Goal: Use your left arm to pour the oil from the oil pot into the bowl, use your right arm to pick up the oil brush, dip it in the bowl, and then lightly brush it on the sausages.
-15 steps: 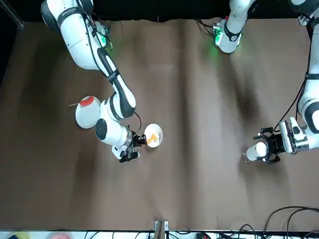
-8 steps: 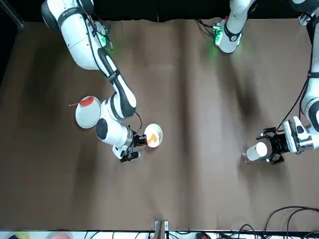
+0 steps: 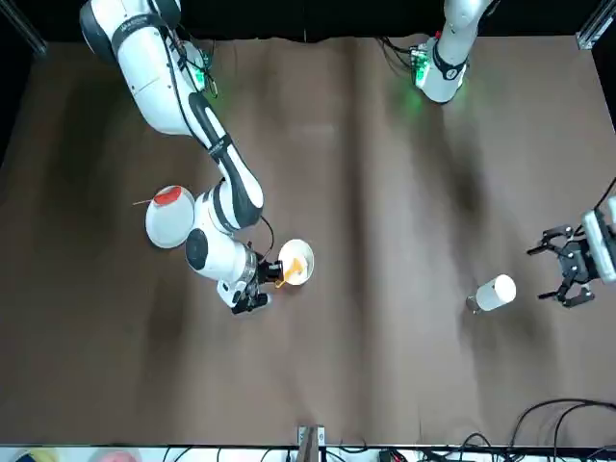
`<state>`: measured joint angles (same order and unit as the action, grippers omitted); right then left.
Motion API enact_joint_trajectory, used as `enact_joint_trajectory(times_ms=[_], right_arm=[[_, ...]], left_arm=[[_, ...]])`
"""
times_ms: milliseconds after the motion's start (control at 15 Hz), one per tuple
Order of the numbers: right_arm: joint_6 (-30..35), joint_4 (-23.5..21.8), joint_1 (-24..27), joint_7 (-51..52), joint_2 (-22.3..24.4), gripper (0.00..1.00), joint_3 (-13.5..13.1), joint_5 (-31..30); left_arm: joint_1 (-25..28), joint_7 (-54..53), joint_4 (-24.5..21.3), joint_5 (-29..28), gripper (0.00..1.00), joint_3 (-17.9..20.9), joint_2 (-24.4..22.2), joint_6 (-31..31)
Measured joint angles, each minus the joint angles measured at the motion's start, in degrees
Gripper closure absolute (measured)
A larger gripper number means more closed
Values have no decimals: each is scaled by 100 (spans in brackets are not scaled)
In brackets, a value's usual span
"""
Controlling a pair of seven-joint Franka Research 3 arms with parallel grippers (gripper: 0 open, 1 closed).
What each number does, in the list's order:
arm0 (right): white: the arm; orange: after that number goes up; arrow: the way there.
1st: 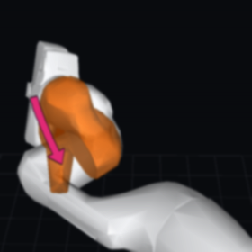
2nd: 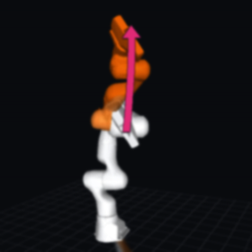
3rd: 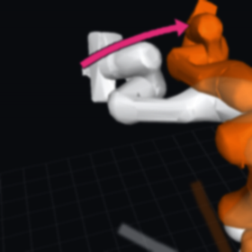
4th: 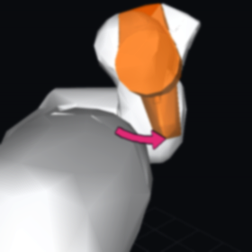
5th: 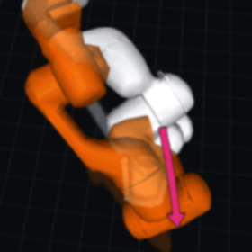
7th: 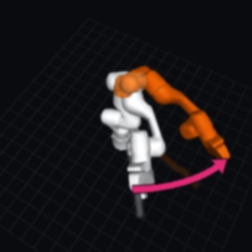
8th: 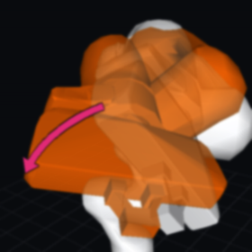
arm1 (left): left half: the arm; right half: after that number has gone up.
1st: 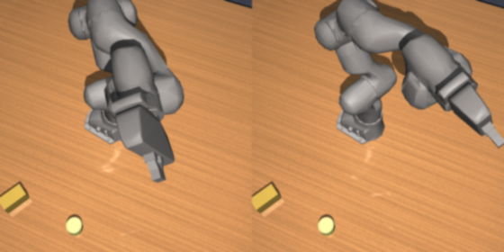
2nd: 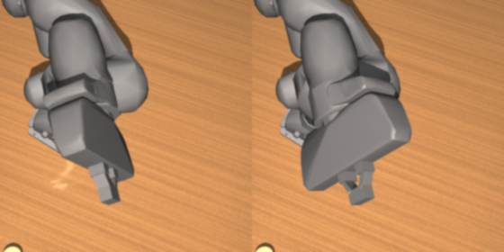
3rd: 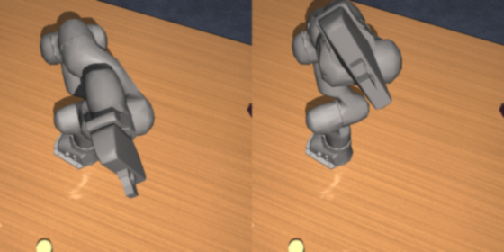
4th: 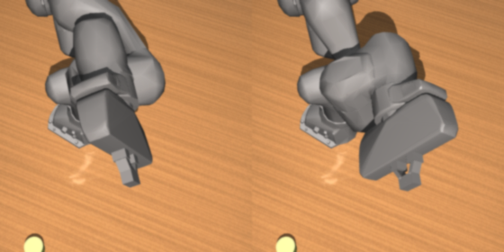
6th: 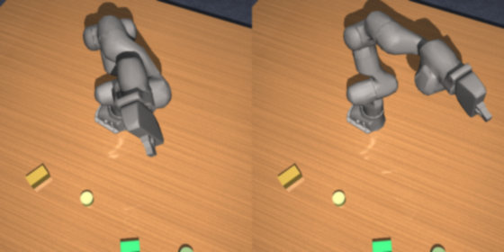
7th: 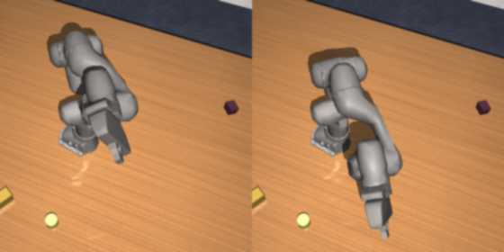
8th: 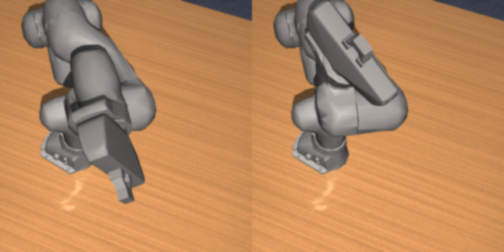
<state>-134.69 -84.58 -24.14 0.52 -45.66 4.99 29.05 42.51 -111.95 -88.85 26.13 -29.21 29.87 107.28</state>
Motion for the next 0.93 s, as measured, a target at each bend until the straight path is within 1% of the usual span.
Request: enact_joint_trajectory(times_ms=[67, 200, 267, 400, 533, 667, 800, 933], right_arm=[[0, 0, 0, 0, 0, 80, 0, 0], [0, 0, 0, 0, 0, 80, 1, 2], [0, 0, 0, -1, 0, 80, 1, 3], [-3, 3, 0, -1, 0, 81, 1, 5], [-4, 5, 0, -2, 0, 82, 2, 7], [-4, 7, 0, -3, 0, 83, 2, 8], [-5, 8, 0, -3, 0, 83, 2, 10], [-5, 9, 0, -4, 0, 84, 2, 12]], left_arm=[[-71, 451, 0, -236, 0, -41, -178, -36], [-400, 1415, -2, -706, 0, -118, -453, -57], [-570, 1836, -5, -858, 0, -197, -526, -56], [-752, 2574, -12, -1165, 0, -492, -581, -48], [-763, 3267, -8, -1506, 0, -851, -609, -44], [-762, 3957, -11, -1692, 0, -1098, -680, -53], [-762, 4433, -28, -1742, 0, -1182, -747, -64], [-756, 4713, -32, -1873, 0, -1187, -775, -95]])
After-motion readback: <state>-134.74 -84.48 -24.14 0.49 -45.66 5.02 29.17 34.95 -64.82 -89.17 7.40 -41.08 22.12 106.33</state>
